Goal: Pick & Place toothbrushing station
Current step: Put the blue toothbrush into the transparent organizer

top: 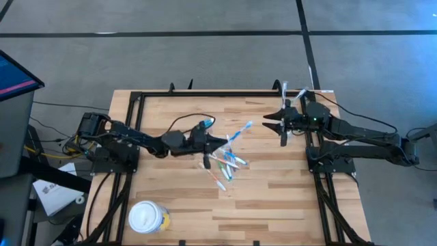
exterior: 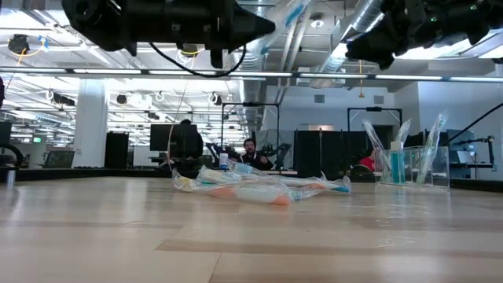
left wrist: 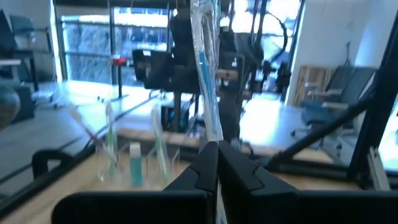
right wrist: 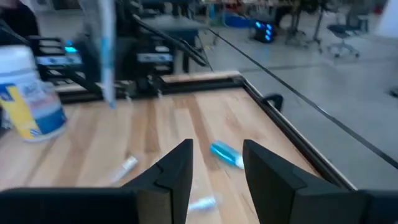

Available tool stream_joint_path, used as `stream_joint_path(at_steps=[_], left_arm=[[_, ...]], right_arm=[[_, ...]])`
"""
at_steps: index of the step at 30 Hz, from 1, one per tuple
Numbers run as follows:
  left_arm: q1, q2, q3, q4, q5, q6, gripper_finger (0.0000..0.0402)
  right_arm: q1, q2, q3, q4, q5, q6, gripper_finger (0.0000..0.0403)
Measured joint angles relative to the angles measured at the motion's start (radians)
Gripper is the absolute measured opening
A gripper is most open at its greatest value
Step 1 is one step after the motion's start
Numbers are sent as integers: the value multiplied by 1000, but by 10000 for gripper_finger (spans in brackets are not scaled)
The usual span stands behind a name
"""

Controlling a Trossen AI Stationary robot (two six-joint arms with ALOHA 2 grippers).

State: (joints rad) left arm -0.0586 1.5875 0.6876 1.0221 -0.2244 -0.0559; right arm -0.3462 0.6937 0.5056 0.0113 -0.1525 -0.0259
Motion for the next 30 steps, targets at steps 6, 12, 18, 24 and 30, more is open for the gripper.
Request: stream_joint_path(at_steps=[6,12,18,24,30], left_arm=[[37,0,9,59,60,26,0],[41,1,58,63,65,79,0],[60,15,99,65,65,110,0],[99,84,150,65,104,107,0],[123,174,205,72,115,105,0]], right_arm=[[17,0,0,62,-11,0,131],[42,20,0,105,-11,-4,131],[66,63,0,173,-12,-12,131],[78,99,0,217,-12,-27,131],[78,98,0,215,-32,-27,131]])
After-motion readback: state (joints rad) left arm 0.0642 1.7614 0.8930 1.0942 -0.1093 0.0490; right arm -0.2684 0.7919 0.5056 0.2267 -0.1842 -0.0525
